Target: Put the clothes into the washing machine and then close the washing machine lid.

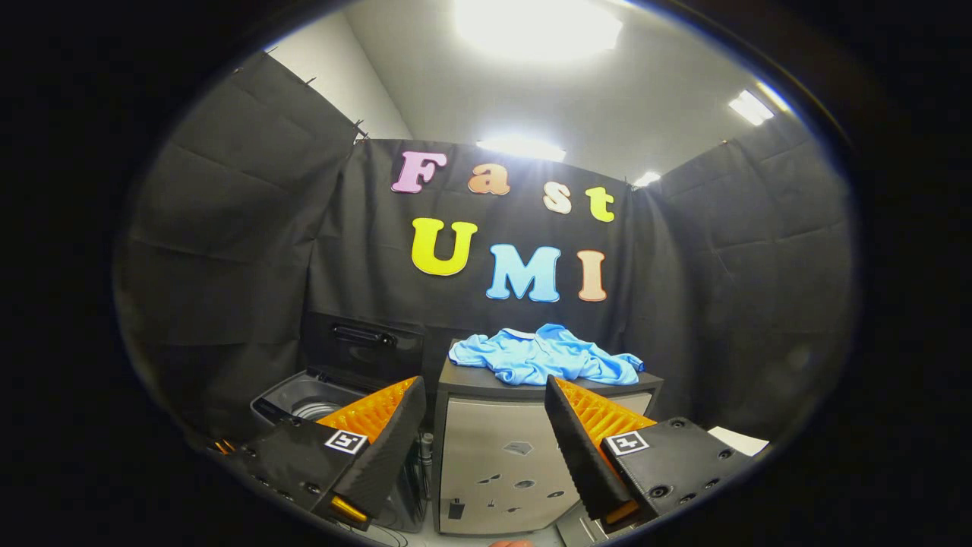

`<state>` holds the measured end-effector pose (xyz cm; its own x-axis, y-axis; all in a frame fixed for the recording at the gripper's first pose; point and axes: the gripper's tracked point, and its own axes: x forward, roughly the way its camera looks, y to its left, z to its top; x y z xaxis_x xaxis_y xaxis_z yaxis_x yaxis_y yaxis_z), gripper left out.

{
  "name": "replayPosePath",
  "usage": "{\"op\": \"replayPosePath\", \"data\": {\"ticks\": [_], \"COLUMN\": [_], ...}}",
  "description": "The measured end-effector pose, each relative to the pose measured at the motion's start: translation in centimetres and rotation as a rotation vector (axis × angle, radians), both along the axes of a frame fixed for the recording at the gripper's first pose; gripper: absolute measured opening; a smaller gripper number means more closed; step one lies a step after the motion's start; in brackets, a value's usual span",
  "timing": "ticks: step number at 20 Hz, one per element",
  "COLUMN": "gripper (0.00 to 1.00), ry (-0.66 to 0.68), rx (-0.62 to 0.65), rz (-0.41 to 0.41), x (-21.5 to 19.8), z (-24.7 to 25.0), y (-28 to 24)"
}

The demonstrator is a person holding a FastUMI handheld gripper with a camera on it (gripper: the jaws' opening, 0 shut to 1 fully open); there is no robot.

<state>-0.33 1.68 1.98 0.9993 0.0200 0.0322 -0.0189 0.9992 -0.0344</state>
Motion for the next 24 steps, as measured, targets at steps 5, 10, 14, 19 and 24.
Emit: {"op": "replayPosePath", "data": {"ticks": [5,10,14,19,24], "gripper": [0.98,0.98,0.98,0.98,0.98], "ry": [0.003,0.01,0.007,0.011,0.011], "rx": [0.004,0.001,0.0,-0.001,-0.001], "rz": [-0.005,-0.001,0.002,0.002,0.002], "x": [0.04,0.17,0.07,0.22,0.29], "z": [0.06,-0.14,-0.18,-0.31,-0.4], "y": [0.03,0.05,0.09,-0.15,-0.09]}}
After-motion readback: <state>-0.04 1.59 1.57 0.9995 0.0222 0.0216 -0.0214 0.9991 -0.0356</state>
